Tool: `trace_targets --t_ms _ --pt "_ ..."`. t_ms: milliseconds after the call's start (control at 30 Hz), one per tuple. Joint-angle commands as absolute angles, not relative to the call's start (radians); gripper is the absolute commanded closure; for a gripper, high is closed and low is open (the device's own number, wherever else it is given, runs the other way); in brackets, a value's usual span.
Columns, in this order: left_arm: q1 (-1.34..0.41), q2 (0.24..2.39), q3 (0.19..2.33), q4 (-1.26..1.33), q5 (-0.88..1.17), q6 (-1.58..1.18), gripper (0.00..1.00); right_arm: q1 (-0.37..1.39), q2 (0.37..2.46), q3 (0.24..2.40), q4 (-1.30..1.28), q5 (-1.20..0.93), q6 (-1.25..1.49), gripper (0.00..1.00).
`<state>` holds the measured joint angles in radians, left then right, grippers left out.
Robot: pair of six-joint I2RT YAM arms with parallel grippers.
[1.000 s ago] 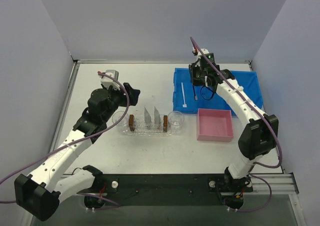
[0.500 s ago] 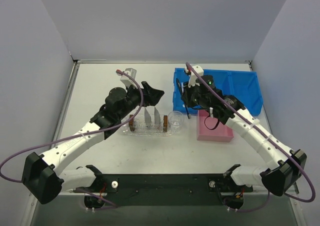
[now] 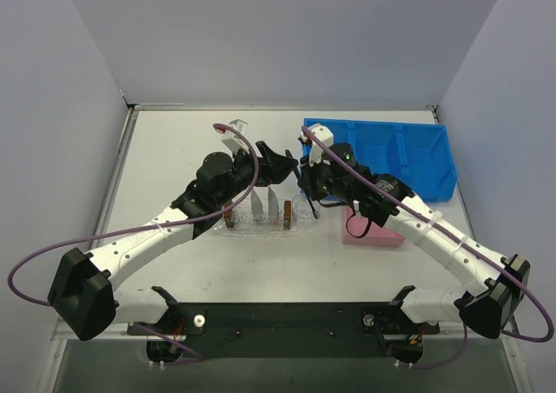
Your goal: Prepare toiletry sets of a toothbrush and toothpaste on the tray
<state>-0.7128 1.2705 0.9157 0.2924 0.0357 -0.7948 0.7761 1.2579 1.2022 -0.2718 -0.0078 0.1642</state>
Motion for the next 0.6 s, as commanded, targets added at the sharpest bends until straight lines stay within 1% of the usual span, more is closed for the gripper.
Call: trace_targets --t_ms 0,100,200,233,333,367,433,467,533,567 --pt "-0.716 1.284 0.960 0.365 0.058 -0.838 0.18 0.802 1.270 1.230 -0.253 0.029 0.149 1.00" --pt "-0.715 1.290 0.957 0.370 0.057 -0.850 0.23 0.824 1.272 1.233 -0.250 0.038 0.132 1.00" --pt "-0.716 1.295 0.956 0.374 0.058 -0.859 0.30 0.847 1.272 1.235 -0.252 0.049 0.109 1.00" --pt "-0.716 1.293 0.953 0.376 0.058 -0.862 0.38 0.853 1.270 1.233 -0.252 0.052 0.106 1.00" --pt "-0.716 1.293 0.948 0.382 0.064 -0.874 0.53 0.865 1.270 1.233 -0.255 0.071 0.097 1.00" --pt "-0.715 1.292 0.942 0.382 0.064 -0.880 0.59 0.865 1.273 1.233 -0.256 0.074 0.097 1.00" --pt "-0.716 1.287 0.939 0.383 0.067 -0.887 0.65 0.868 1.275 1.233 -0.258 0.081 0.100 1.00" --pt "-0.716 1.289 0.936 0.385 0.067 -0.891 0.71 0.871 1.275 1.232 -0.258 0.083 0.101 1.00" --pt "-0.716 1.289 0.934 0.383 0.074 -0.899 0.80 0.873 1.275 1.233 -0.259 0.083 0.100 1.00" --pt "-0.715 1.290 0.933 0.385 0.078 -0.900 0.88 0.874 1.278 1.235 -0.258 0.081 0.100 1.00"
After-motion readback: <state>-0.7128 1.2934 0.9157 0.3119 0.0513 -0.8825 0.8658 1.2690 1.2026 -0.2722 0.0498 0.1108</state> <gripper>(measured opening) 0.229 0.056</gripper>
